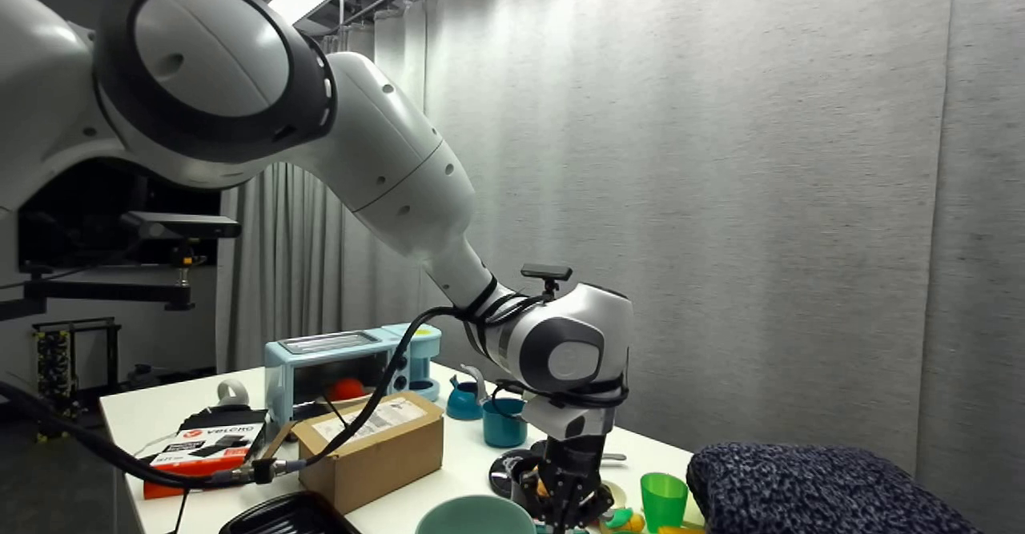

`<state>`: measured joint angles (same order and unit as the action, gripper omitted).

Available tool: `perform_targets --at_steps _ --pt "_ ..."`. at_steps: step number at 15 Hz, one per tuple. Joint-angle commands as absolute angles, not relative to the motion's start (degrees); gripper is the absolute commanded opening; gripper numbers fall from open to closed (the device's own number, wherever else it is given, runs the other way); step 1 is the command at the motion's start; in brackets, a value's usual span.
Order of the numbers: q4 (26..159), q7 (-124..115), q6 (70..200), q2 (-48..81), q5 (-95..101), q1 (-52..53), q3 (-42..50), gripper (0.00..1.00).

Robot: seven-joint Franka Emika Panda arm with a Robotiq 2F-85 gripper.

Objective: Move the ceramic bowl to the left

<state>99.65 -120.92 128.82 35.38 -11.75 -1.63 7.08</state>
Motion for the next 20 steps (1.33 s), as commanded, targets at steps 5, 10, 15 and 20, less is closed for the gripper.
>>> perform_targets --at_steps 5,10,15,20 --pt "101.3 -123.3 126.0 34.7 -12.6 1.2 4.6 0.00" --pt "103.3 -123.0 124.3 34.4 -12.3 2.5 3.7 0.00" --pt "106.5 -122.0 126.6 32.8 -10.8 3.3 4.2 0.00" --pt "106.9 -122.4 133.5 30.0 -1.5 5.1 8.0 0.00"
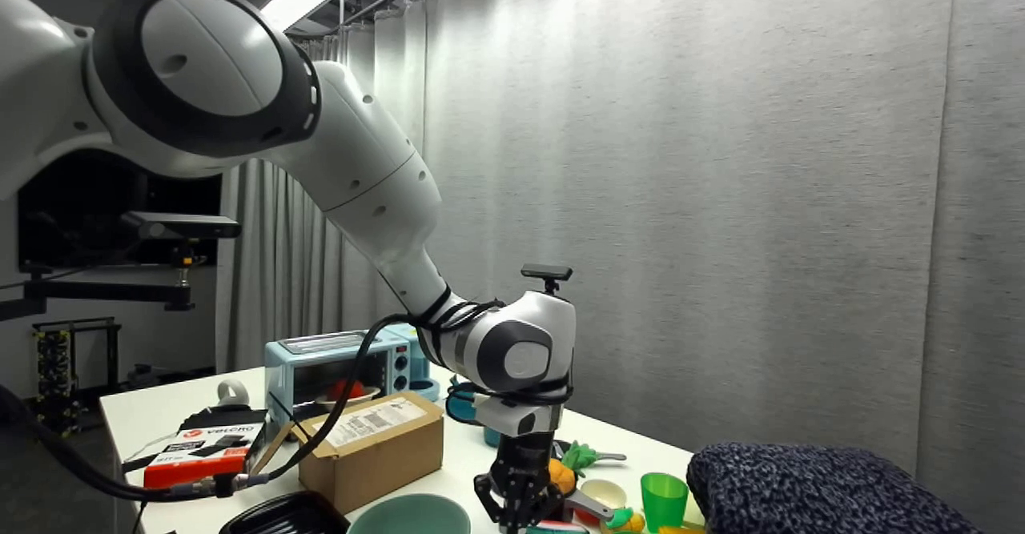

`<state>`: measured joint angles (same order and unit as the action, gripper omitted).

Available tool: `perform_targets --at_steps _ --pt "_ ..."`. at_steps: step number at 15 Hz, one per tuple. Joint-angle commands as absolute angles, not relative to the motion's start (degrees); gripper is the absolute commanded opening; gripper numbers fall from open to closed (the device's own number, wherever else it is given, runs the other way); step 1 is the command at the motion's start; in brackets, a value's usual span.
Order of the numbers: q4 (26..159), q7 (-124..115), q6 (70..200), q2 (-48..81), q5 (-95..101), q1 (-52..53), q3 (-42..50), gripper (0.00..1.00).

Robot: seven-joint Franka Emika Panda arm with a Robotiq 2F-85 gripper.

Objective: Move the ceramic bowl to the left

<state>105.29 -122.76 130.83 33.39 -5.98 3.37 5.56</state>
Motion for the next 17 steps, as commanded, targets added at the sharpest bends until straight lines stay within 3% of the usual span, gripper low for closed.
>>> perform_targets --at_steps 1,11,12,13,15,16,17 --pt "106.4 -122.3 133.6 29.4 0.3 5.2 8.6 0.00" --pt "107.7 -113.3 120.4 15.6 6.5 2.7 8.0 0.00" --pt "108.2 -113.7 120.8 14.0 6.4 2.4 8.2 0.26" --pt "107.9 -114.0 119.7 13.1 6.7 2.2 8.3 0.27" --pt "105.8 -114.8 120.1 15.4 5.8 2.0 7.6 0.41" --pt "106.0 -114.7 120.0 14.6 5.8 1.8 7.6 0.25" --pt "106.0 -114.7 120.0 14.5 5.8 1.8 7.6 0.32"
